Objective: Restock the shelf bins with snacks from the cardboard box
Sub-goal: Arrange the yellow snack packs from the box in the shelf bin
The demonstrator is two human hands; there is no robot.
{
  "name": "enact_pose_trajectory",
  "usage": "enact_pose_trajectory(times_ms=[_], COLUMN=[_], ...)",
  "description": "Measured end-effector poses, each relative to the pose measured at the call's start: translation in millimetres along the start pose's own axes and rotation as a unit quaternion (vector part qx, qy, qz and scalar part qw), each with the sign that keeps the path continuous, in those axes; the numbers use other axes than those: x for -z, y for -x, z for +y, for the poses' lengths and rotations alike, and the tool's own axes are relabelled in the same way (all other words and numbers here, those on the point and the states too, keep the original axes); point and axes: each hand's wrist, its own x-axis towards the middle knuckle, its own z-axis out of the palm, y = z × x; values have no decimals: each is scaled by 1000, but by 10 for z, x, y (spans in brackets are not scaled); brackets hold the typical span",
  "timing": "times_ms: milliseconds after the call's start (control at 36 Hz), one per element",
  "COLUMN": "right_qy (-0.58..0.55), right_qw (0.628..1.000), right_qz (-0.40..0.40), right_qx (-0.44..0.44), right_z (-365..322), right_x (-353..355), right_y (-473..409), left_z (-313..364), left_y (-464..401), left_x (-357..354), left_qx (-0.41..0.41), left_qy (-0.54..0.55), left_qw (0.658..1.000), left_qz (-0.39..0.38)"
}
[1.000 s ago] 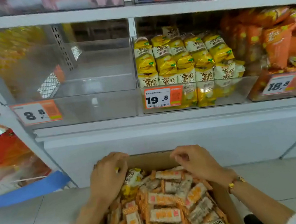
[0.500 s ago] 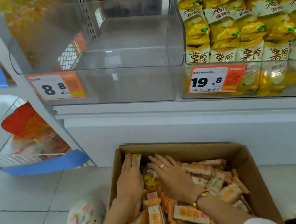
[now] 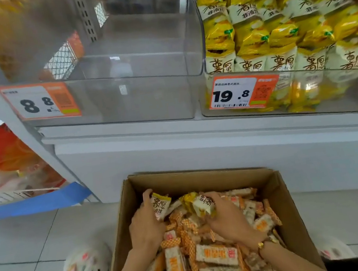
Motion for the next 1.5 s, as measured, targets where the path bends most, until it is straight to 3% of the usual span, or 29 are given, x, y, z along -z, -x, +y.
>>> enact_pose_trajectory(times_ms=[139, 278, 444, 556, 639, 778, 944, 1028, 1139, 1306, 1500], right_qy=[-147, -237, -149, -25, 17, 37, 102, 181, 242, 177, 264], right_qw=[987, 962, 904, 866, 884, 944, 951, 929, 926, 928, 916], right_qz=[50, 122, 297, 387, 372, 251, 238, 277, 243, 237, 252], right_qx=[-47, 56, 270, 316, 283, 210, 171, 164, 160, 227, 170], right_z=[-15, -274, -732, -794, -692, -488, -451, -469, -464, -383, -428], right_x=[494, 1199, 2086, 2689, 3049, 3274, 3382, 3418, 3347, 3269, 2926], right_y=[98, 331, 552, 440, 288, 81, 43, 14, -79, -135, -123], left_z=[358, 763, 1565, 2120, 2517, 2804, 2748, 2735, 2692, 2713, 2729], left_y=[171, 264, 271, 75, -48, -303, -480, -506, -517, -539, -502], left_x=[278, 741, 1467, 1895, 2071, 2018, 1813, 1717, 1569, 1448, 1310], left_qx=[-44, -145, -336, -473, -500, -505, -490, -484, -481, -475, -472], left_qy=[9, 62, 161, 128, 64, -92, -128, -182, -231, -194, -148], left_qw=[999, 983, 896, 842, 847, 855, 862, 854, 838, 842, 843], left_qz=[3, 98, 240, 225, 167, 80, 30, 48, 115, 167, 209])
